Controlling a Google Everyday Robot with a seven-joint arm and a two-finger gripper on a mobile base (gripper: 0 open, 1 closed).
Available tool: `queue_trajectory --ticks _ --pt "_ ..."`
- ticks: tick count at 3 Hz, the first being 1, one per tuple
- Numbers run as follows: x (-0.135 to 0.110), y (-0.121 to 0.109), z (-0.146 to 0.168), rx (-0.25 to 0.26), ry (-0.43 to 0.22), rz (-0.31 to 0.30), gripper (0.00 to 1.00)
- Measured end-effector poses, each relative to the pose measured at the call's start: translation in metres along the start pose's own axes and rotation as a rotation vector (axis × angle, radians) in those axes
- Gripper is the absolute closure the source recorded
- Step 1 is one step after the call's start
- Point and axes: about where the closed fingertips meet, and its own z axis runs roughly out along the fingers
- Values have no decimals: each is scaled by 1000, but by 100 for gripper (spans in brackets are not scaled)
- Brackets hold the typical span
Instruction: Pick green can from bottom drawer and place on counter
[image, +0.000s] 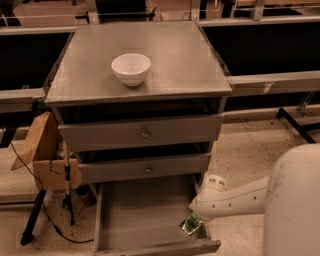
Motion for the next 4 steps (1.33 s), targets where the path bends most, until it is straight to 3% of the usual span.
queue_trajectory --ticks 2,3,4 --pt "-30 52 -135 -160 157 140 100" --pt "-19 49 -170 -158 208 181 100" --pt "-19 48 -170 -154 207 179 100"
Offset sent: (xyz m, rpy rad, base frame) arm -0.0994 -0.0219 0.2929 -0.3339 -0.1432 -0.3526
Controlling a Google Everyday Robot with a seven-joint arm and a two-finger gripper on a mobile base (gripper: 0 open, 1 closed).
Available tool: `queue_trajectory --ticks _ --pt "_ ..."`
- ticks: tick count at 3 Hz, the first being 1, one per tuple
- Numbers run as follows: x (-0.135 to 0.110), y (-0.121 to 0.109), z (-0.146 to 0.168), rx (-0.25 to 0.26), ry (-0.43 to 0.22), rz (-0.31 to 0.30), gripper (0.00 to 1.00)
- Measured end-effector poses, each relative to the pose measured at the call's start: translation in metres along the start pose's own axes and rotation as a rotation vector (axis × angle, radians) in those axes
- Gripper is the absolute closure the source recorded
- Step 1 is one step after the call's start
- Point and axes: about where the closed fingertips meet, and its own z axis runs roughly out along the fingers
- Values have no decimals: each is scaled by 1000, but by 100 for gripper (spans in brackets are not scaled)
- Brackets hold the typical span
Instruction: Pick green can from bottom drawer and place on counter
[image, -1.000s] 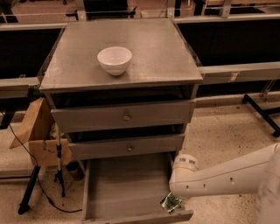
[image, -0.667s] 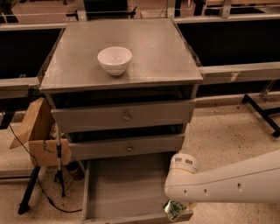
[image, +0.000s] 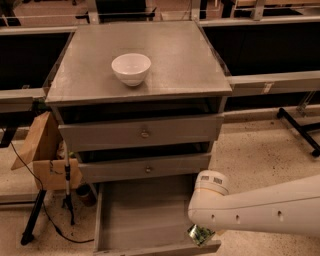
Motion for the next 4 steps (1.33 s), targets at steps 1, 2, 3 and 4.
queue_trajectory --ticks 1,2,3,4 --pt "13 8 -25 90 18 24 100" --pt "27 50 -71 193 51 89 100" --pt "53 68 -138 284 120 158 100" --pt "63 77 -173 309 170 158 100"
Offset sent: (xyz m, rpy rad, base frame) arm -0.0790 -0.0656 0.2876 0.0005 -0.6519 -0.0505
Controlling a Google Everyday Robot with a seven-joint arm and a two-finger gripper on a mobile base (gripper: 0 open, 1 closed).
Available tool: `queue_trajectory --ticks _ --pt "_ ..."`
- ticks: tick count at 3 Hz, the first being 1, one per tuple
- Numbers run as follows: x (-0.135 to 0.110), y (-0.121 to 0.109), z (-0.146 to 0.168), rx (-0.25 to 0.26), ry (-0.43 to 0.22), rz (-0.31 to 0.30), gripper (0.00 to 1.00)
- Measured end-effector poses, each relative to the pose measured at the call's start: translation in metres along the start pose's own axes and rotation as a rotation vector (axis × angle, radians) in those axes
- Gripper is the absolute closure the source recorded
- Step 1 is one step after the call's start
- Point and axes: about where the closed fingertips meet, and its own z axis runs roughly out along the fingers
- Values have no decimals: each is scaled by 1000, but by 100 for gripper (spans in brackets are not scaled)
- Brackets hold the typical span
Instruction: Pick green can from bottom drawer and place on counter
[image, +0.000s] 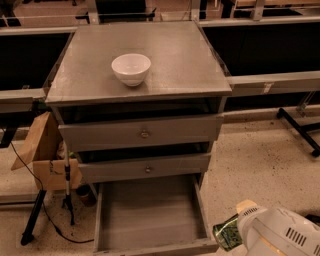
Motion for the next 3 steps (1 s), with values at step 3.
queue_trajectory --ticks 3 --pt "27 -29 11 56 -3 66 100"
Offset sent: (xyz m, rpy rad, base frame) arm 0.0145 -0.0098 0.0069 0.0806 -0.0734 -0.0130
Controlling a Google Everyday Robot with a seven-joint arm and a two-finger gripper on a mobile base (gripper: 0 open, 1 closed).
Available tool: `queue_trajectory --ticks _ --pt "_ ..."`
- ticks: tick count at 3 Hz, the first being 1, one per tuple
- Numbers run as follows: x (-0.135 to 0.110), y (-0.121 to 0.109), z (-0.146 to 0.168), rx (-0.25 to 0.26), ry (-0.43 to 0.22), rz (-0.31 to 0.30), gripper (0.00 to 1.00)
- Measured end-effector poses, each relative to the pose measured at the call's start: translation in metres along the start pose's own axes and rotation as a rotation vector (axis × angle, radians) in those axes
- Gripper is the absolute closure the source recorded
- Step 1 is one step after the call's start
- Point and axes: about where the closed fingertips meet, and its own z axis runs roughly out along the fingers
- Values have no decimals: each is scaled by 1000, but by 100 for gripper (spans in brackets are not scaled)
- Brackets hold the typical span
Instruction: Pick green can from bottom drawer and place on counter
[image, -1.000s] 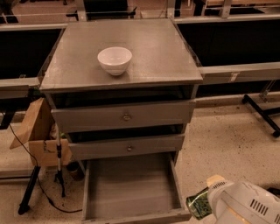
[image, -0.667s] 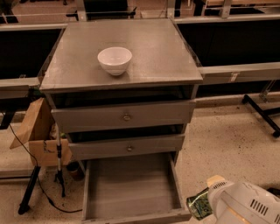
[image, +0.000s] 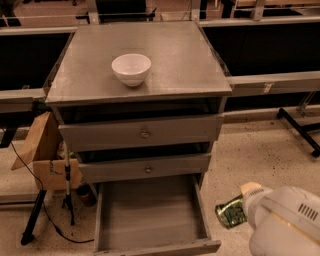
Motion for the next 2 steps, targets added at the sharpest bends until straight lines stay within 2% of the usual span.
queue_trajectory --ticks 1,2 --pt "47 -62 4 75 46 34 100" --pt "96 -130 -20 206 104 60 100"
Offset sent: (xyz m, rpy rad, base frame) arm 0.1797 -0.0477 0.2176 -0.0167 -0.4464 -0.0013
